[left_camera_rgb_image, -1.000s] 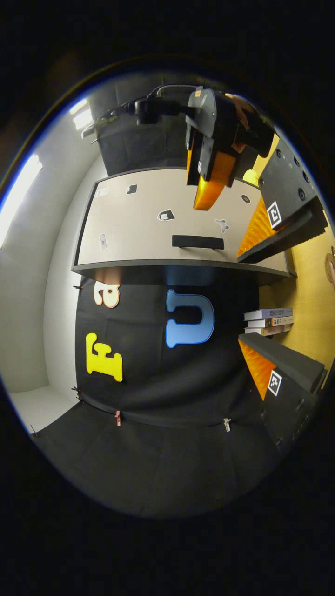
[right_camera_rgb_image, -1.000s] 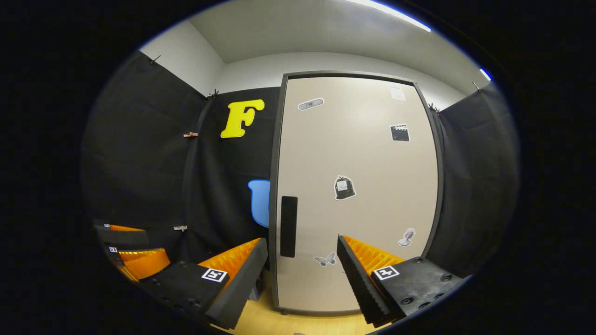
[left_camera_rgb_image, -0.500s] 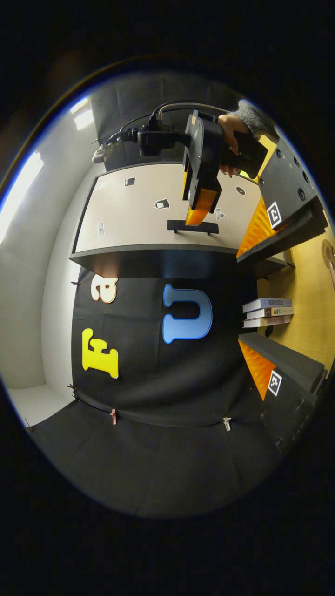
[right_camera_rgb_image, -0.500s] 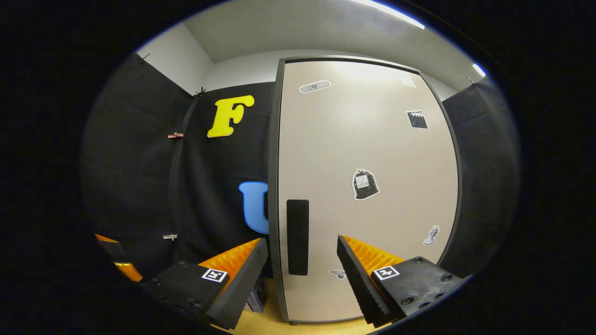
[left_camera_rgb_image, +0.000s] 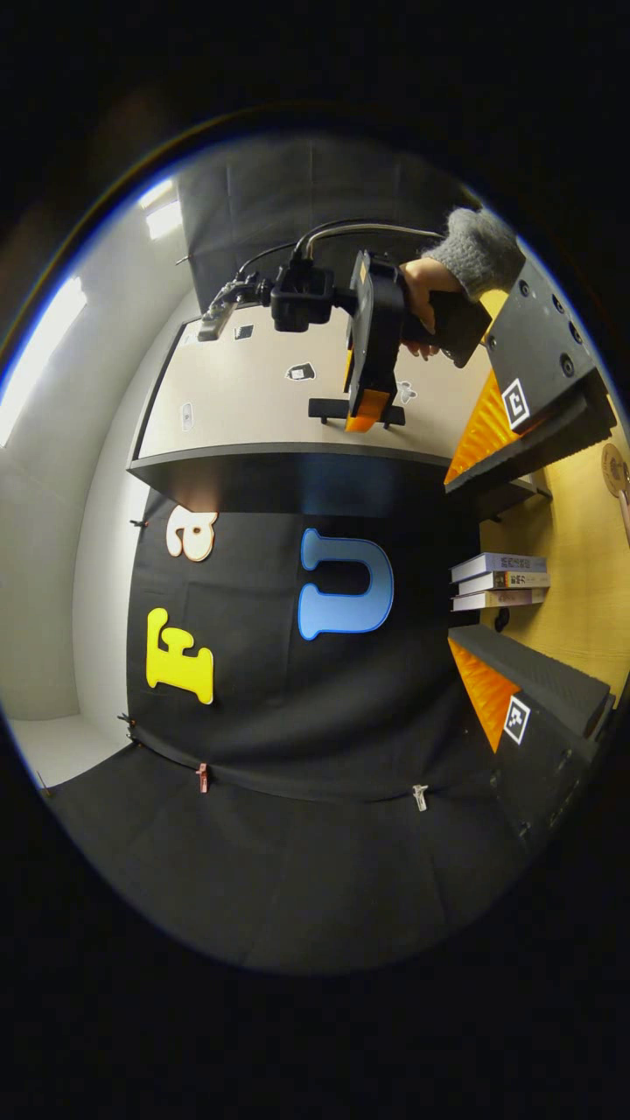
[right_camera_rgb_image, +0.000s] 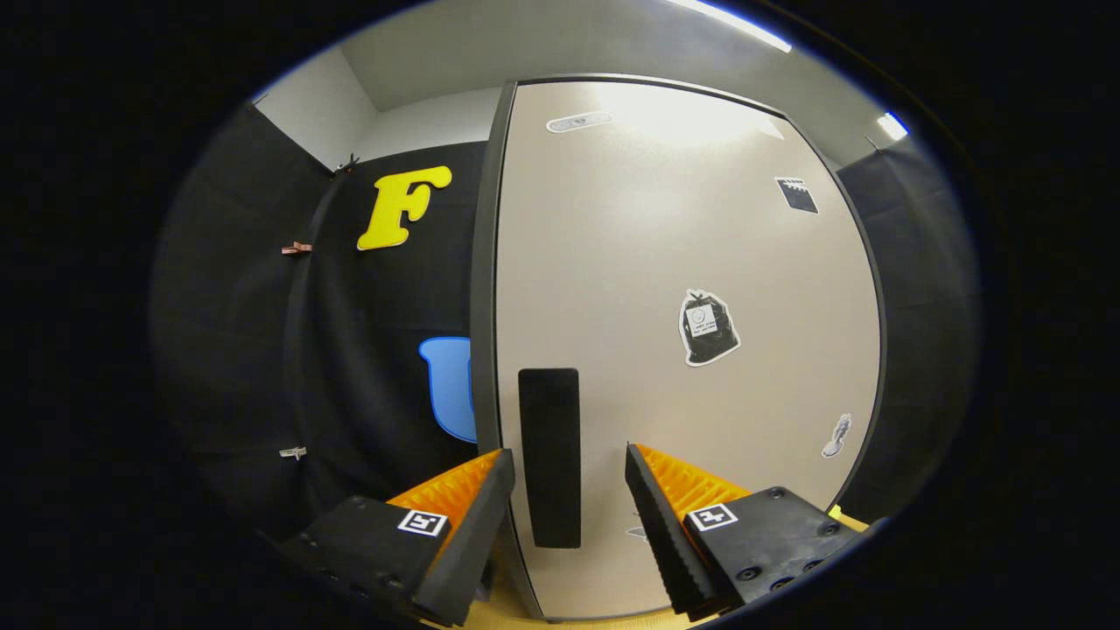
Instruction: Open the cabinet door with the right hand, grasp the bottle in the cabinet with the left hand and place it on the coaster, then close the cabinet door with the right hand.
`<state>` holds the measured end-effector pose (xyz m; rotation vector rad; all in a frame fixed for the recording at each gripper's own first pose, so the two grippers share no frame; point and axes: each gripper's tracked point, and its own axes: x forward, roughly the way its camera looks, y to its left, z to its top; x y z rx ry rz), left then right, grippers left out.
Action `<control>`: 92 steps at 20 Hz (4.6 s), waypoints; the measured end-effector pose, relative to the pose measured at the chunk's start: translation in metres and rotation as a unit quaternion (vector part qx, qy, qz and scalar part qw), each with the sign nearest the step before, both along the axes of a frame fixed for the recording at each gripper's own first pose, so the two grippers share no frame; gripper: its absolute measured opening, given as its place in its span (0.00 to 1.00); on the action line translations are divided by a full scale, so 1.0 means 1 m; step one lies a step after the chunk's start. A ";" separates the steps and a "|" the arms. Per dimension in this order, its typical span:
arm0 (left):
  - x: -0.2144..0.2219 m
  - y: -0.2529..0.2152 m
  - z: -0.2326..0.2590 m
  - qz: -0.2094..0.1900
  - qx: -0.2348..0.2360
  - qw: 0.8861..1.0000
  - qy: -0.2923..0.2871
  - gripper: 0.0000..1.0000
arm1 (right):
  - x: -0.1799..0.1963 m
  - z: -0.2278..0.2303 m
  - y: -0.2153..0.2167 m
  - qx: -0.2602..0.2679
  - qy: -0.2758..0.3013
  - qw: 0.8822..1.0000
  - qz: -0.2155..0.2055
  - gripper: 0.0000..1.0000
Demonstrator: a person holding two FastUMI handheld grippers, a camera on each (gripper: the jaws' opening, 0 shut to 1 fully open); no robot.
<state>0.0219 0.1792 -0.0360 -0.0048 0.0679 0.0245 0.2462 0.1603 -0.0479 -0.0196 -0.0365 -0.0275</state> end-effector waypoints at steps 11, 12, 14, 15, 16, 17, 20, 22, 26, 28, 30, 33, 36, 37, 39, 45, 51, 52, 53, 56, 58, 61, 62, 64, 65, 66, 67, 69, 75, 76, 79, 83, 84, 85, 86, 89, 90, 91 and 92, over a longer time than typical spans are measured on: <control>-0.003 0.018 -0.006 0.017 -0.009 1.000 0.005 0.95 | 0.009 -0.007 0.009 -0.024 0.004 0.999 -0.022 0.25; -0.004 0.019 -0.007 0.019 -0.010 1.000 0.006 0.95 | 0.009 -0.008 0.008 -0.024 0.007 0.999 -0.022 0.25; -0.008 0.021 -0.007 0.023 -0.014 1.000 0.005 0.95 | 0.008 -0.009 0.008 -0.033 0.013 0.999 -0.018 0.16; -0.009 0.023 -0.007 0.025 -0.015 1.000 0.004 0.95 | 0.007 -0.009 0.009 -0.032 0.016 0.999 -0.014 0.16; -0.009 0.023 -0.007 0.026 -0.015 1.000 0.004 0.95 | 0.004 -0.008 0.009 -0.031 0.017 0.999 -0.009 0.16; -0.009 0.023 -0.007 0.028 -0.013 1.000 0.003 0.95 | 0.001 -0.008 0.009 -0.033 0.019 0.999 -0.003 0.16; -0.012 0.016 -0.006 0.024 -0.010 1.000 0.004 0.94 | -0.016 -0.005 0.012 -0.030 0.021 0.999 0.013 0.16; -0.020 0.007 -0.003 0.018 -0.009 1.000 0.002 0.95 | -0.020 -0.004 0.011 -0.031 0.021 0.999 0.018 0.16; -0.027 -0.009 0.002 0.009 -0.003 1.000 -0.001 0.95 | -0.040 0.000 0.012 -0.030 0.024 0.999 0.037 0.16; -0.031 -0.016 0.004 0.006 0.000 1.000 -0.002 0.95 | -0.047 0.001 0.010 -0.034 0.022 0.998 0.040 0.16; -0.033 -0.023 0.005 0.003 0.001 1.000 -0.004 0.95 | -0.057 0.004 0.010 -0.034 0.024 0.998 0.047 0.15; -0.037 -0.037 0.010 -0.006 0.003 1.000 -0.007 0.95 | -0.071 0.009 0.009 -0.038 0.026 0.997 0.062 0.15; -0.037 -0.055 0.013 -0.020 0.003 1.000 -0.009 0.94 | -0.091 0.013 0.001 -0.046 0.026 0.996 0.072 0.16; -0.038 -0.062 0.015 -0.026 0.004 1.000 -0.010 0.94 | -0.098 0.013 -0.003 -0.044 0.027 0.996 0.075 0.16; -0.037 -0.075 0.016 -0.037 0.004 0.999 -0.011 0.94 | -0.114 0.017 -0.017 -0.042 0.028 0.995 0.081 0.16; -0.032 -0.120 0.018 -0.083 -0.003 0.996 -0.008 0.94 | -0.154 0.023 -0.052 -0.043 0.028 0.996 0.079 0.15; -0.031 -0.160 0.015 -0.144 -0.006 0.990 -0.006 0.94 | -0.183 0.029 -0.086 -0.034 0.030 0.998 0.046 0.15; -0.030 -0.166 0.013 -0.154 -0.006 0.988 -0.004 0.94 | -0.188 0.030 -0.092 -0.033 0.031 0.998 0.039 0.15; -0.030 -0.170 0.012 -0.163 -0.006 0.987 -0.002 0.94 | -0.191 0.031 -0.095 -0.031 0.031 0.998 0.034 0.15; -0.027 -0.181 0.004 -0.180 -0.012 0.984 0.008 0.94 | -0.202 0.032 -0.108 -0.032 0.032 0.999 0.014 0.14; -0.027 -0.187 0.003 -0.191 -0.017 0.981 0.010 0.95 | -0.206 0.034 -0.116 -0.036 0.035 0.999 0.002 0.14; -0.019 -0.193 0.003 -0.197 -0.016 0.980 0.009 0.94 | -0.216 0.037 -0.134 -0.033 0.041 0.999 -0.009 0.14; -0.015 -0.199 0.002 -0.199 -0.017 0.980 0.009 0.95 | -0.220 0.038 -0.140 -0.034 0.041 0.999 -0.012 0.14; -0.008 -0.211 0.002 -0.202 -0.021 0.979 0.007 0.95 | -0.226 0.041 -0.152 -0.038 0.040 0.998 -0.018 0.14; -0.004 -0.217 0.002 -0.203 -0.022 0.979 0.008 0.94 | -0.228 0.040 -0.161 -0.037 0.041 0.998 -0.020 0.14; 0.001 -0.224 0.001 -0.204 -0.023 0.979 0.010 0.94 | -0.232 0.041 -0.168 -0.036 0.041 0.998 -0.022 0.14; 0.005 -0.232 0.000 -0.205 -0.024 0.978 0.010 0.94 | -0.235 0.044 -0.176 -0.036 0.041 0.998 -0.024 0.14; 0.015 -0.247 0.001 -0.207 -0.025 0.978 0.011 0.94 | -0.242 0.046 -0.194 -0.042 0.042 0.998 -0.030 0.14; 0.045 -0.281 -0.004 -0.195 -0.026 0.980 0.012 0.95 | -0.251 0.052 -0.252 -0.078 0.051 0.994 -0.057 0.12; 0.049 -0.286 -0.003 -0.192 -0.025 0.981 0.012 0.95 | -0.252 0.053 -0.261 -0.077 0.052 0.994 -0.059 0.10; 0.063 -0.296 -0.005 -0.182 -0.025 0.983 0.013 0.95 | -0.253 0.054 -0.273 -0.049 0.056 0.996 -0.042 0.07; 0.080 -0.302 -0.004 -0.163 -0.015 0.987 0.009 0.94 | -0.254 0.055 -0.292 -0.047 0.057 0.997 -0.020 0.07; 0.084 -0.302 -0.004 -0.158 -0.012 0.987 0.009 0.94 | -0.254 0.055 -0.298 -0.041 0.058 0.997 -0.017 0.07; 0.089 -0.302 -0.004 -0.153 -0.009 0.988 0.009 0.94 | -0.253 0.055 -0.305 -0.033 0.060 0.998 -0.015 0.07; 0.094 -0.302 -0.006 -0.149 -0.008 0.989 0.009 0.95 | -0.253 0.056 -0.313 -0.025 0.061 0.998 -0.016 0.07; 0.109 -0.304 -0.008 -0.141 -0.005 0.990 0.011 0.92 | -0.255 0.055 -0.328 0.005 0.060 0.998 -0.010 0.07; 0.115 -0.305 -0.009 -0.138 0.000 0.990 0.010 0.92 | -0.254 0.055 -0.327 0.010 0.061 0.998 -0.003 0.07; 0.121 -0.305 -0.010 -0.134 0.003 0.991 0.008 0.94 | -0.255 0.054 -0.328 0.006 0.059 0.998 0.001 0.08; 0.128 -0.305 -0.009 -0.131 0.002 0.991 0.005 0.94 | -0.256 0.053 -0.330 -0.003 0.059 0.998 0.005 0.08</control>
